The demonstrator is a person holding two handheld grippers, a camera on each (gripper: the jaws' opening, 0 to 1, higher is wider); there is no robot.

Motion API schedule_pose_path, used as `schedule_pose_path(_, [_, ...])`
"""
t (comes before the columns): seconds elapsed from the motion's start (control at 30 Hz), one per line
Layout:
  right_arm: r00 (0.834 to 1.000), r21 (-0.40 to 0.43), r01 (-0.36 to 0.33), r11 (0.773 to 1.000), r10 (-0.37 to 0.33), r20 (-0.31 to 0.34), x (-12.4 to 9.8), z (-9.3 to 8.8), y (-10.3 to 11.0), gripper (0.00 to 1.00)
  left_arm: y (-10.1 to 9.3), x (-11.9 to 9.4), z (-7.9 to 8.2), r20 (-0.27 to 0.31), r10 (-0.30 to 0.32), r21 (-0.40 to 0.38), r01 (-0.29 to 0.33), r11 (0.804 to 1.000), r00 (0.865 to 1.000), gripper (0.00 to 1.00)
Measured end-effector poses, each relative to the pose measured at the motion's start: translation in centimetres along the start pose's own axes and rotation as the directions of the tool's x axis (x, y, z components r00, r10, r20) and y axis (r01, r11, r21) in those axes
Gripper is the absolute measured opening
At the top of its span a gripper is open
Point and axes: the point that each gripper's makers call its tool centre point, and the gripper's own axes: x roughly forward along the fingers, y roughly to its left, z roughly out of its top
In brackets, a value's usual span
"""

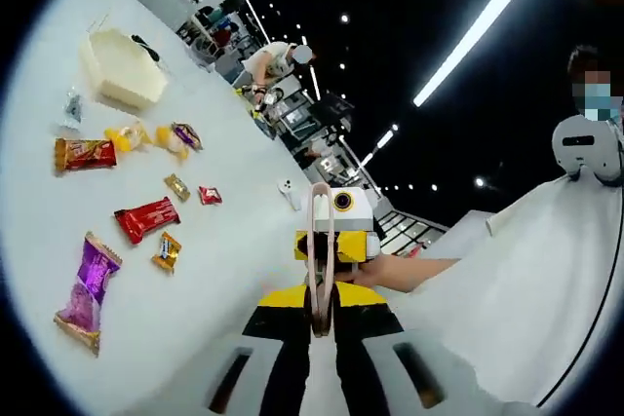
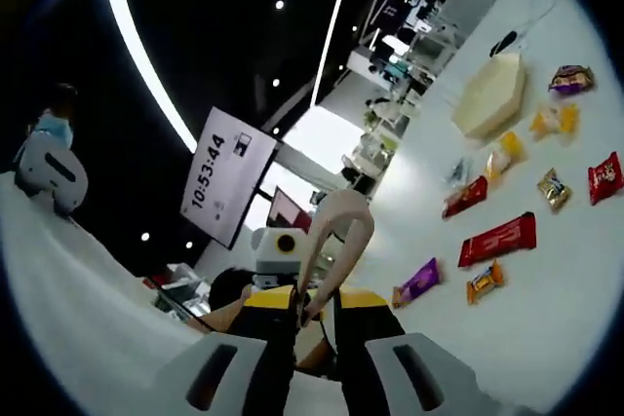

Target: Place the target food into the container with the food tongs after gripping and lifting it, then release it inside without dropping or visibly crushing the food.

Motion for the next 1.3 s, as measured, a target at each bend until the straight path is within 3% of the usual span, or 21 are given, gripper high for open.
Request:
schedule_pose_path(0.27, [0.999,-0.023,-0.024,0.999,0.024,-0.024,0.3,-0.5,0.8,0.16,-0.9,0.0,-0.9,-0.097,-0.033,0.033,0.037,0.999,0.995,0.04])
schedule_pose_path(0.47, [0.999,-0.015,-0.018,1.0,0.017,-0.037,0.2,-0.8,0.5,0.15,-0.3,-0.1,-1.0,-0.111,-0.023,0.032,0.026,0.999,0.994,0.06])
schedule_pose_path(0.77, [1.0,-0.028,-0.017,0.999,0.017,0.024,0.2,0.9,0.6,0.18,0.2,-0.1,0.8,-0.005,-0.013,-0.002,0.013,1.0,1.0,0.21])
schedule_pose_path(0.9, [1.0,-0.09,-0.005,0.996,0.008,0.028,0.6,1.0,0.8,0.19,0.9,-0.3,1.4,0.052,0.021,-0.032,-0.02,0.999,0.998,0.27])
schedule_pose_path(1.07, [0.999,-0.147,0.019,0.989,-0.012,0.048,0.6,1.2,0.6,0.19,1.0,-0.7,2.1,0.133,0.026,-0.066,-0.017,0.998,0.991,0.36])
schedule_pose_path(1.17, [0.999,-0.128,0.015,0.992,-0.008,0.052,0.4,1.4,0.6,0.19,0.3,-0.5,1.8,0.132,0.004,-0.064,0.004,0.998,0.991,0.4])
schedule_pose_path(1.3, [0.998,-0.14,0.026,0.99,-0.018,0.061,0.0,1.5,0.6,0.19,0.2,-0.3,1.3,0.127,0.028,-0.012,-0.026,1.0,0.991,0.41])
